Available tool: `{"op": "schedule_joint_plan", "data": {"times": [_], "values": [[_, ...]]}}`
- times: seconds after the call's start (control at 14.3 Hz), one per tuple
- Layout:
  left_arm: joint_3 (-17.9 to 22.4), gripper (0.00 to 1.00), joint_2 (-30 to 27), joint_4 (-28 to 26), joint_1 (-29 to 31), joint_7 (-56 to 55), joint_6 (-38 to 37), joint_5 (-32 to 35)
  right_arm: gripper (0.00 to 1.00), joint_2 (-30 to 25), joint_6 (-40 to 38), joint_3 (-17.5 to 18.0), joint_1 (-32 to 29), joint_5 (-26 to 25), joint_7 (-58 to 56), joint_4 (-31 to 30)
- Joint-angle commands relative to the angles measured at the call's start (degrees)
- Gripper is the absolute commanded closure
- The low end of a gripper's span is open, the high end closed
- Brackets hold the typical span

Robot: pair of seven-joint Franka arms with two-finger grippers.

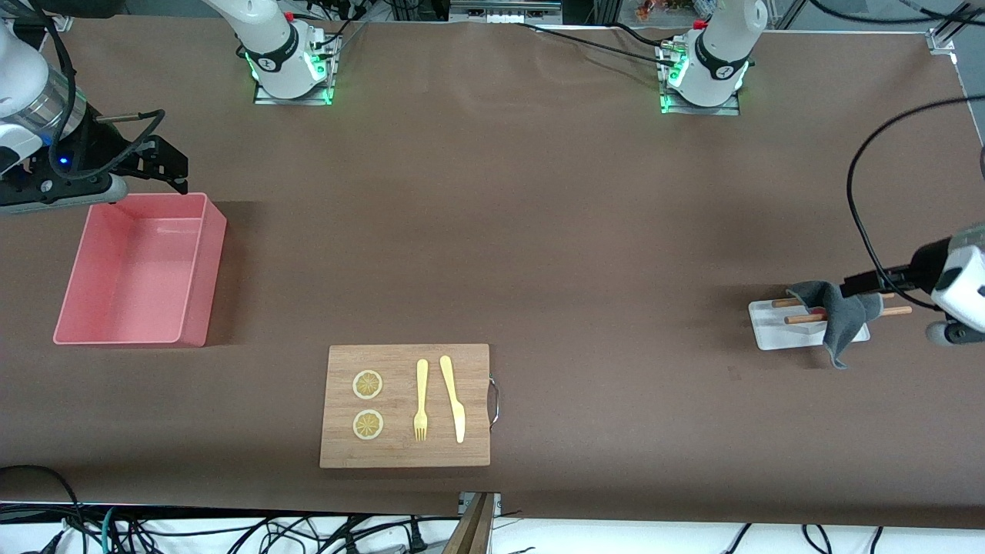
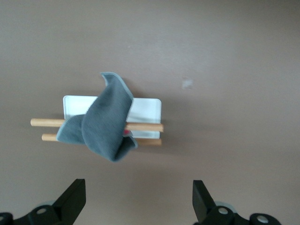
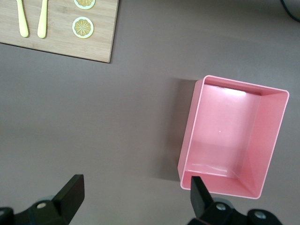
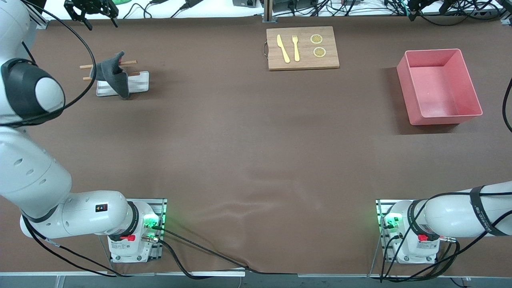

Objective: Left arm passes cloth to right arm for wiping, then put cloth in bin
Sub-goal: 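Lower the left gripper onto the grey cloth on the white holder, then close the left gripper on the grey cloth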

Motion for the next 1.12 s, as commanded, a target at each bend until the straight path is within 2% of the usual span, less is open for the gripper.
{"op": "schedule_joint_plan", "data": {"times": [0.0,0.21,0.42,0.84,1.05], "values": [[-0.26,0.00,6.97,5.91,1.17,-0.98,0.24,0.74,0.00,0.63,-1.03,0.33,-0.49,-0.34,-0.49,1.41],[-0.26,0.00,11.89,6.45,2.06,-1.16,11.11,0.74,0.00,0.99,-1.03,0.24,-0.83,-0.34,-0.66,1.41],[-0.26,0.00,17.34,6.53,2.06,-1.25,18.68,0.74,0.00,1.07,-1.03,0.24,-0.92,-0.34,-0.75,1.41],[-0.08,0.00,21.13,6.27,2.23,-0.37,19.32,1.27,0.00,1.07,-1.03,0.33,-0.75,-0.25,-0.75,1.41],[1.50,0.00,22.63,6.27,2.23,1.64,19.41,1.27,0.00,1.07,-1.03,0.33,-0.75,-0.25,-0.75,1.41]]}}
